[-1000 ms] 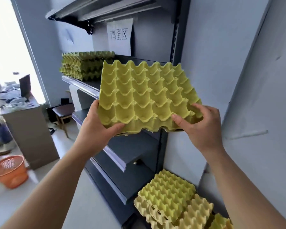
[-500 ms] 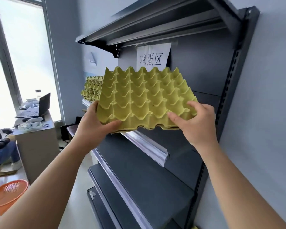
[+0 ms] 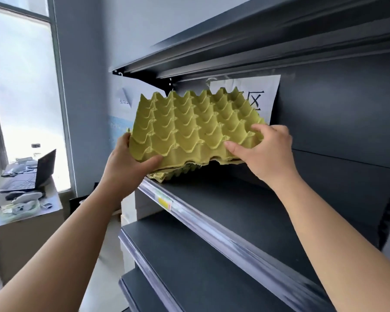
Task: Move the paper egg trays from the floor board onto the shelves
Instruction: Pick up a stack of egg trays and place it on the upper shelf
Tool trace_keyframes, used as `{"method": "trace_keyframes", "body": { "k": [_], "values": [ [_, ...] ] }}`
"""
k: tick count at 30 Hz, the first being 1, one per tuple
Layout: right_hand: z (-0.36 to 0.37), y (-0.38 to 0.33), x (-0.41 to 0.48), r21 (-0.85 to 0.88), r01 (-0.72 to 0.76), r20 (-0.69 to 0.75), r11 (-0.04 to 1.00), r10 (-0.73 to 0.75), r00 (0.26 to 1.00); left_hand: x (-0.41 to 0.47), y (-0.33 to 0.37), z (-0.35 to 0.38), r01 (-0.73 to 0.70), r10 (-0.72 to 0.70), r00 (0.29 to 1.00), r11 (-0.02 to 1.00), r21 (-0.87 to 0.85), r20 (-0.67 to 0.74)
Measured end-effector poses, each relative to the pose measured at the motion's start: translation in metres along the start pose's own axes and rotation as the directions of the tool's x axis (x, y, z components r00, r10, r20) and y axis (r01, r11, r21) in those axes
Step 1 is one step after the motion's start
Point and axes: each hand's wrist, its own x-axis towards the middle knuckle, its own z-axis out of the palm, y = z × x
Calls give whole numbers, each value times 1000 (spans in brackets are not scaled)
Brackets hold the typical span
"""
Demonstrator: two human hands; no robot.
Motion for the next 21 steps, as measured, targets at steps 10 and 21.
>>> {"method": "trace_keyframes", "body": {
  "k": [10,21],
  "values": [
    [115,-58,61,-112,-99,-125,989,85,989,142,-80,-40,-37,41,986,999,-30,164],
    [199,-68,123,-197,-90,-175,976,55,983,255,-151,-26,-7,22,995,989,-145,102]
  ]
}}
